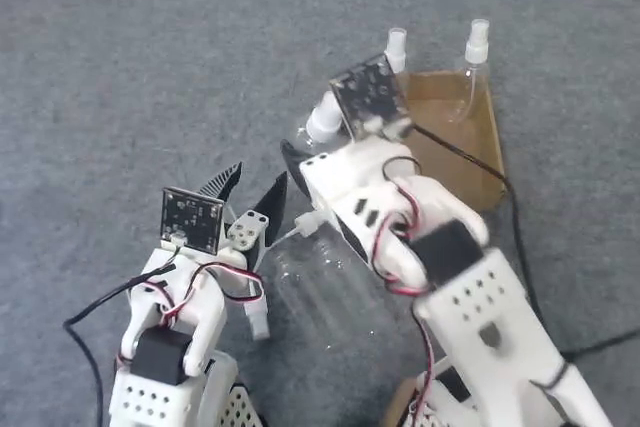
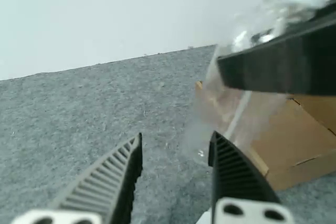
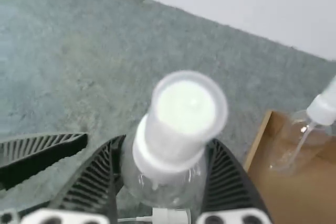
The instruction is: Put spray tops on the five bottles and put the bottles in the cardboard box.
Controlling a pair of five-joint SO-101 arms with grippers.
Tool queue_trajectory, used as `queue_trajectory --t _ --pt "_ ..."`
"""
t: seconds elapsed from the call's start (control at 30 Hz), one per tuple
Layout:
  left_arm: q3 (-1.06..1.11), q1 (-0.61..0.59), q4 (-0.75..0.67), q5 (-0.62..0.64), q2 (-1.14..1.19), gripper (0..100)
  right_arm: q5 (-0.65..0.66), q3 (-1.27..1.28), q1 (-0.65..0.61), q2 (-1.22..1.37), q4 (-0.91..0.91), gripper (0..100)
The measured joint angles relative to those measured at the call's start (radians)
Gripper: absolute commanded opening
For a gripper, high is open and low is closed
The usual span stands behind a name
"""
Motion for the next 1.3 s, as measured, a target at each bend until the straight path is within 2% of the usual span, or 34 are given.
queue_trajectory --t 0.13,0.3,0.5,0.83,1.3 --pt "0.0 0.0 0.0 0.0 -0.002 19 0.002 0.0 0.098 -0.051 0.023 0.6" --pt "0.0 0.0 0.0 0.0 -0.002 19 0.064 0.0 0.304 -0.046 0.032 0.6" --pt "0.0 0.0 0.0 0.0 -0.002 19 0.078 0.0 0.433 0.121 -0.087 0.6" --pt "0.0 0.0 0.0 0.0 -0.002 19 0.078 0.0 0.443 0.486 -0.333 0.6" --pt "0.0 0.0 0.0 0.0 -0.002 19 0.038 -0.002 0.439 0.689 -0.446 0.6"
